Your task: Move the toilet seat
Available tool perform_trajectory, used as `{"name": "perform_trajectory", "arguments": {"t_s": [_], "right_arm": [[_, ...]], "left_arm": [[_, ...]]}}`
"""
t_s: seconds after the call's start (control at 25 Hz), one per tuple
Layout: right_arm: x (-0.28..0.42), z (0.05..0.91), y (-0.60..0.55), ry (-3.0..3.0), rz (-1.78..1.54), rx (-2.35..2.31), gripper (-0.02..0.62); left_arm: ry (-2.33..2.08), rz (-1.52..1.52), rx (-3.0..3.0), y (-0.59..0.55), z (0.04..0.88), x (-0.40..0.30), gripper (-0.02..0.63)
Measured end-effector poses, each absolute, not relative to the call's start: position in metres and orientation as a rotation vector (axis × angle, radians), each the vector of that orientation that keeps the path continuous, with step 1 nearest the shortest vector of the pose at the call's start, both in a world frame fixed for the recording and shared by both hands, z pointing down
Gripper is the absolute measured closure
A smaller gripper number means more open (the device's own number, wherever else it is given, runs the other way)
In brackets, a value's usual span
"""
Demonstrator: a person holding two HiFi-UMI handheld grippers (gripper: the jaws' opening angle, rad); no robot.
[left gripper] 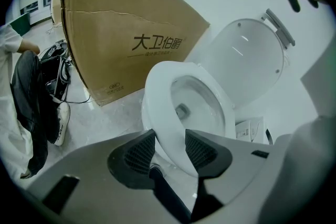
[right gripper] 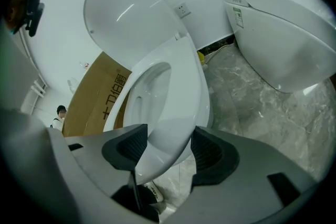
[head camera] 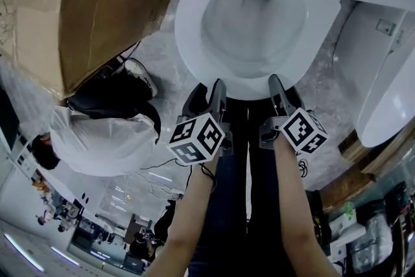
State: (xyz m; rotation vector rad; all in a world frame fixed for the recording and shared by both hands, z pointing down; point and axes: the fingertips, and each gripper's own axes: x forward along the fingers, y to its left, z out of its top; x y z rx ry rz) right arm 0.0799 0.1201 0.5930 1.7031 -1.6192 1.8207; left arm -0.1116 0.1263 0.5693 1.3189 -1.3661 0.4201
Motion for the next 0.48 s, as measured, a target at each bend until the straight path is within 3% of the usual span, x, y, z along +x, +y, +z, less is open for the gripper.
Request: {"name": "perform_trajectory", "arguments": {"t_s": [0.2,0.48], "right_arm": [[0.086,0.584,0.116,-1.606,1.883,1.752,0.360],[0.086,0.576,0.116,-1.610,1.872,1.743,0.360]], "left_arm": [[-1.385,0.379,1.362,0.125,0.563,-0.112,0.414],[-1.357,0.401,1.419,0.125,0.553,-0.111,0.413]]}}
